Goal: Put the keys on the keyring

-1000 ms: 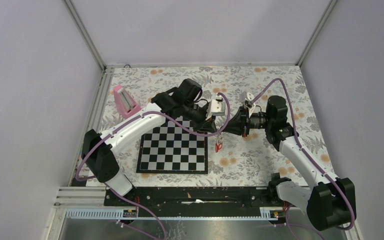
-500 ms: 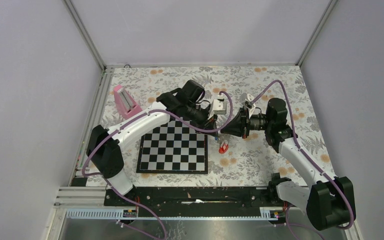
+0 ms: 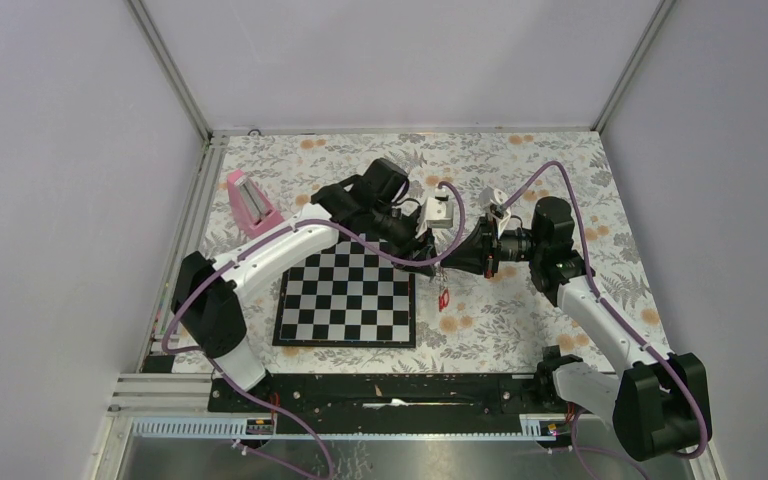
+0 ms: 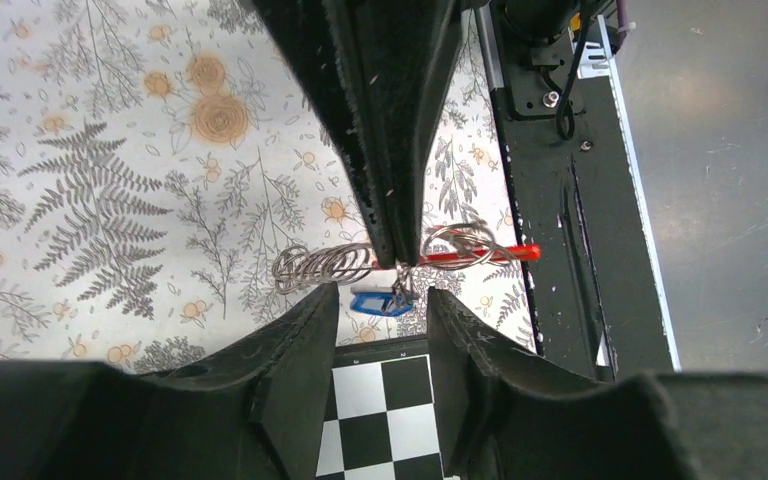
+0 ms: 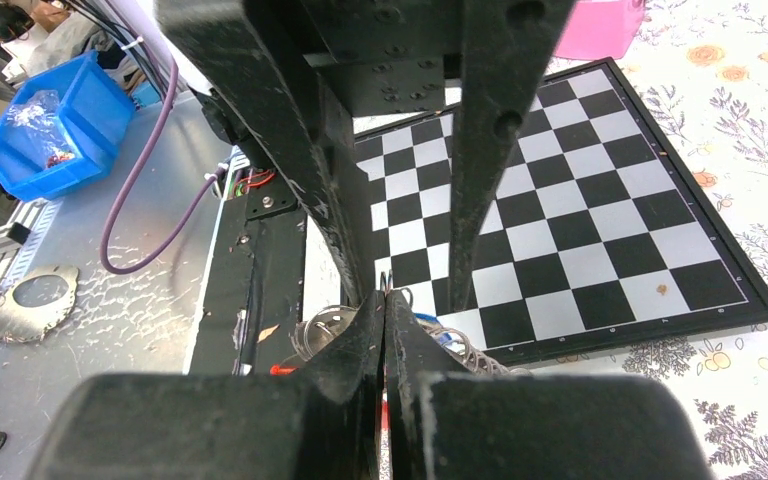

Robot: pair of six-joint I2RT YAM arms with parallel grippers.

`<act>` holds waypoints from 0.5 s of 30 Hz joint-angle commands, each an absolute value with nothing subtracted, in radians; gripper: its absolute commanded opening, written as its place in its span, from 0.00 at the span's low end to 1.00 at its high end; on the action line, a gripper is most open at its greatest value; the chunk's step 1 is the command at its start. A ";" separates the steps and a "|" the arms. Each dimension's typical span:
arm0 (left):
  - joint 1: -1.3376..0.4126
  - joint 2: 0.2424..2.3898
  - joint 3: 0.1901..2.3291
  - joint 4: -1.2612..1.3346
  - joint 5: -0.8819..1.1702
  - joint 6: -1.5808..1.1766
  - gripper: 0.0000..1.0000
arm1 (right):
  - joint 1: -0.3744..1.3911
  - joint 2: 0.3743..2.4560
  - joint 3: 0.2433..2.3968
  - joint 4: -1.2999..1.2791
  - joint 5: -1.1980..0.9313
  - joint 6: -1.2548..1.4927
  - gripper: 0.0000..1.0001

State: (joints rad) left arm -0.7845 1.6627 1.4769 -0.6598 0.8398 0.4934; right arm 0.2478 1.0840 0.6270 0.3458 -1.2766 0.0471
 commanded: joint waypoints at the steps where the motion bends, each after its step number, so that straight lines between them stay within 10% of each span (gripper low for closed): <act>1: -0.792 1.582 1.484 -0.604 0.883 0.531 0.43 | 0.245 1.069 0.657 0.379 -1.285 0.032 0.00; 15: -0.792 1.604 1.476 -0.605 0.903 0.511 0.30 | 0.242 1.068 0.655 0.380 -1.287 0.034 0.00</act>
